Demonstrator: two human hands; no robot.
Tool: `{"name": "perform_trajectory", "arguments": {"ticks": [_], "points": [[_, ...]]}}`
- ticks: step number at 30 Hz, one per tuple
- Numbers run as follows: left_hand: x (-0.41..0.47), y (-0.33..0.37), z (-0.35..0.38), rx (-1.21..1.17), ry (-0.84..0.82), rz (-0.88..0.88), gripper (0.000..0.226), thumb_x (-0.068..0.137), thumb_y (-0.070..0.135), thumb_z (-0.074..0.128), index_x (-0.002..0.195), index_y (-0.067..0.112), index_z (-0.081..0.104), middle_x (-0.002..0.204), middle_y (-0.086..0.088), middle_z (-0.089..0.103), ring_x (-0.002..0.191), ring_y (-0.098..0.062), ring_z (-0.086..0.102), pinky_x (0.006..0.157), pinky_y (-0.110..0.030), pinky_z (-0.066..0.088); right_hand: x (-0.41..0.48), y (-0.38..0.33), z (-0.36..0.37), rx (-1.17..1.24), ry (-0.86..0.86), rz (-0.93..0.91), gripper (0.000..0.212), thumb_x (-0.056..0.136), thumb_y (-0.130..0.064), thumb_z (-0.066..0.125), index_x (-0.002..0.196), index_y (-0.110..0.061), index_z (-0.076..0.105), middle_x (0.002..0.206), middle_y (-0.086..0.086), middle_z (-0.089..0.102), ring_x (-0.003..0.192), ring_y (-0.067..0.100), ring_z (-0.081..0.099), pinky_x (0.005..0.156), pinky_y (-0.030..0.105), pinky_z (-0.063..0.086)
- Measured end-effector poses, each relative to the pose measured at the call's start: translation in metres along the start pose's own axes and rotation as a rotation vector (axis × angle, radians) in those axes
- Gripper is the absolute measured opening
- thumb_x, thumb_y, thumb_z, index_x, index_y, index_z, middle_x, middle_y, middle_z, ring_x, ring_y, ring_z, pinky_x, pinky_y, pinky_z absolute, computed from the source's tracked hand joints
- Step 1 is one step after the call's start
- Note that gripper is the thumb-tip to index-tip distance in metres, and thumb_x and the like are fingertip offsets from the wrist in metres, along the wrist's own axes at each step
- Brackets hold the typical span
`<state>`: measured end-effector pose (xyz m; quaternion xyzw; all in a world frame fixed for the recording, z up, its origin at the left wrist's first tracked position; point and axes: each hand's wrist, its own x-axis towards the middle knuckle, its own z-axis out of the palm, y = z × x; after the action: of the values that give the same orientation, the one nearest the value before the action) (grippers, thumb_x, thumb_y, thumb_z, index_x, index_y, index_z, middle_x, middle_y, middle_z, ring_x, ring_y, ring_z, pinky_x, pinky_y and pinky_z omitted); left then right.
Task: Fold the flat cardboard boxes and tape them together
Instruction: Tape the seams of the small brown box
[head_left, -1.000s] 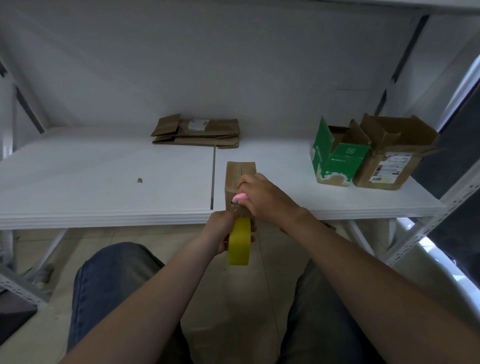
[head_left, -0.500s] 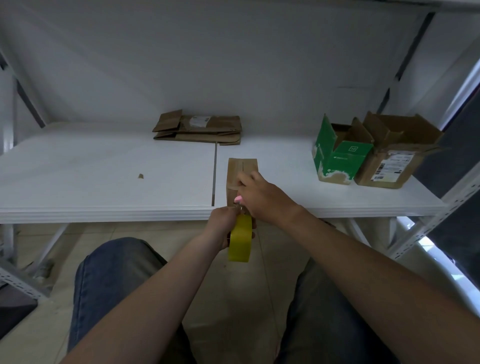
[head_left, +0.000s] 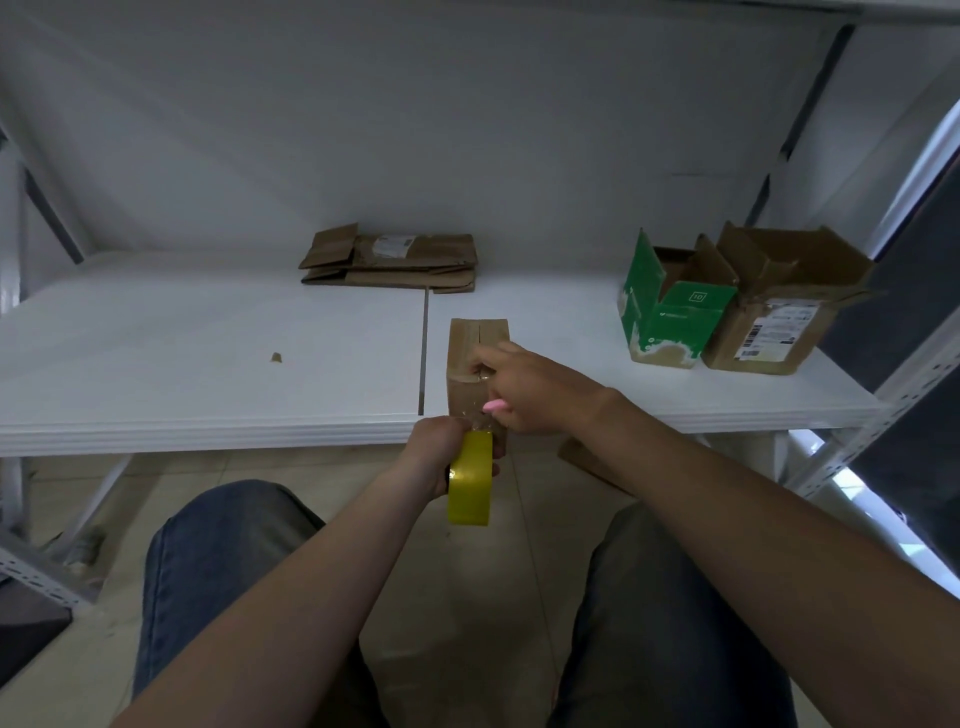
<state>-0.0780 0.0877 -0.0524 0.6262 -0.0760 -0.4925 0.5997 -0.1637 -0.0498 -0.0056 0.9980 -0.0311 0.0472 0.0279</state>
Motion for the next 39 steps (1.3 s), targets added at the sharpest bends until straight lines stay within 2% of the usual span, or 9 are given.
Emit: {"name": "perform_trajectory", "arguments": {"ticks": [12, 17, 21, 23, 25, 28, 33, 36, 39], "points": [[-0.003, 0.002, -0.004, 0.093, 0.027, 0.031, 0.025, 0.099, 0.005, 0.053, 0.116, -0.012, 0.060, 0.104, -0.038, 0.068, 0.064, -0.034, 0.069, 0.054, -0.039, 0.058, -0.005, 0.003, -0.006, 0.084, -0.074, -0.009, 0.031, 0.081, -0.012, 0.077, 0.058, -0.017, 0.057, 0.146, -0.001, 0.045, 0.118, 0.018, 0.046, 0.081, 0.036, 0.051], [-0.014, -0.006, -0.007, 0.260, 0.069, 0.045, 0.011, 0.097, -0.001, 0.054, 0.101, -0.010, 0.060, 0.077, -0.030, 0.063, 0.050, -0.033, 0.066, 0.044, -0.035, 0.054, -0.005, 0.007, -0.001, 0.143, -0.048, 0.014, 0.029, 0.079, -0.012, 0.079, 0.058, -0.016, 0.060, 0.146, -0.003, 0.046, 0.118, 0.016, 0.046, 0.082, 0.036, 0.051], [-0.023, -0.003, -0.021, 0.204, 0.163, 0.032, 0.021, 0.099, 0.003, 0.050, 0.106, -0.014, 0.061, 0.081, -0.028, 0.067, 0.044, -0.028, 0.064, 0.037, -0.027, 0.049, -0.007, 0.010, 0.004, 0.229, -0.015, 0.042, 0.020, 0.078, -0.013, 0.080, 0.063, -0.008, 0.067, 0.143, -0.006, 0.049, 0.116, 0.012, 0.047, 0.085, 0.037, 0.050], [-0.024, 0.008, -0.028, 0.179, 0.229, 0.118, 0.023, 0.101, 0.010, 0.048, 0.096, -0.008, 0.062, 0.063, -0.018, 0.069, 0.041, -0.024, 0.062, 0.037, -0.024, 0.048, -0.008, 0.011, 0.006, 0.336, 0.021, 0.079, 0.019, 0.077, -0.013, 0.080, 0.065, -0.006, 0.068, 0.141, -0.009, 0.051, 0.119, 0.011, 0.048, 0.090, 0.038, 0.049], [-0.017, 0.023, -0.035, 0.175, 0.286, 0.233, 0.027, 0.101, 0.020, 0.053, 0.088, -0.002, 0.063, 0.058, -0.012, 0.069, 0.044, -0.024, 0.065, 0.050, -0.032, 0.058, -0.008, 0.010, 0.006, 0.419, 0.037, 0.111, 0.018, 0.078, -0.013, 0.081, 0.068, -0.004, 0.069, 0.141, -0.009, 0.053, 0.122, 0.010, 0.048, 0.096, 0.039, 0.048], [-0.004, 0.048, -0.040, 0.301, 0.407, 0.367, 0.038, 0.088, 0.045, 0.067, 0.107, 0.014, 0.060, 0.080, -0.006, 0.075, 0.066, -0.028, 0.073, 0.084, -0.052, 0.060, -0.009, 0.010, 0.001, 0.456, 0.029, 0.141, 0.018, 0.082, -0.016, 0.080, 0.070, -0.005, 0.071, 0.143, -0.010, 0.052, 0.124, 0.007, 0.047, 0.099, 0.035, 0.047], [0.008, 0.071, -0.021, 0.742, 0.532, 0.513, 0.060, 0.076, 0.055, 0.080, 0.117, 0.025, 0.048, 0.084, 0.009, 0.060, 0.067, -0.017, 0.070, 0.081, -0.037, 0.056, -0.011, 0.011, 0.000, 0.538, 0.040, 0.163, 0.016, 0.083, -0.019, 0.080, 0.071, -0.010, 0.074, 0.140, -0.010, 0.054, 0.122, 0.007, 0.049, 0.099, 0.033, 0.046], [0.027, 0.073, -0.016, 0.861, 0.490, 0.486, 0.055, 0.072, 0.055, 0.083, 0.108, 0.025, 0.053, 0.076, 0.007, 0.066, 0.062, -0.013, 0.070, 0.075, -0.032, 0.053, -0.010, 0.013, 0.000, 0.597, 0.045, 0.176, 0.016, 0.083, -0.018, 0.081, 0.070, -0.010, 0.074, 0.138, -0.012, 0.056, 0.120, 0.007, 0.052, 0.099, 0.034, 0.047], [0.042, 0.084, -0.017, 0.888, 0.469, 0.421, 0.051, 0.064, 0.055, 0.089, 0.096, 0.030, 0.057, 0.087, 0.003, 0.072, 0.071, -0.017, 0.072, 0.083, -0.038, 0.057, -0.009, 0.021, -0.001, 0.675, 0.042, 0.185, 0.019, 0.082, -0.020, 0.081, 0.066, -0.018, 0.072, 0.133, -0.012, 0.061, 0.118, 0.007, 0.056, 0.097, 0.031, 0.049]]}}
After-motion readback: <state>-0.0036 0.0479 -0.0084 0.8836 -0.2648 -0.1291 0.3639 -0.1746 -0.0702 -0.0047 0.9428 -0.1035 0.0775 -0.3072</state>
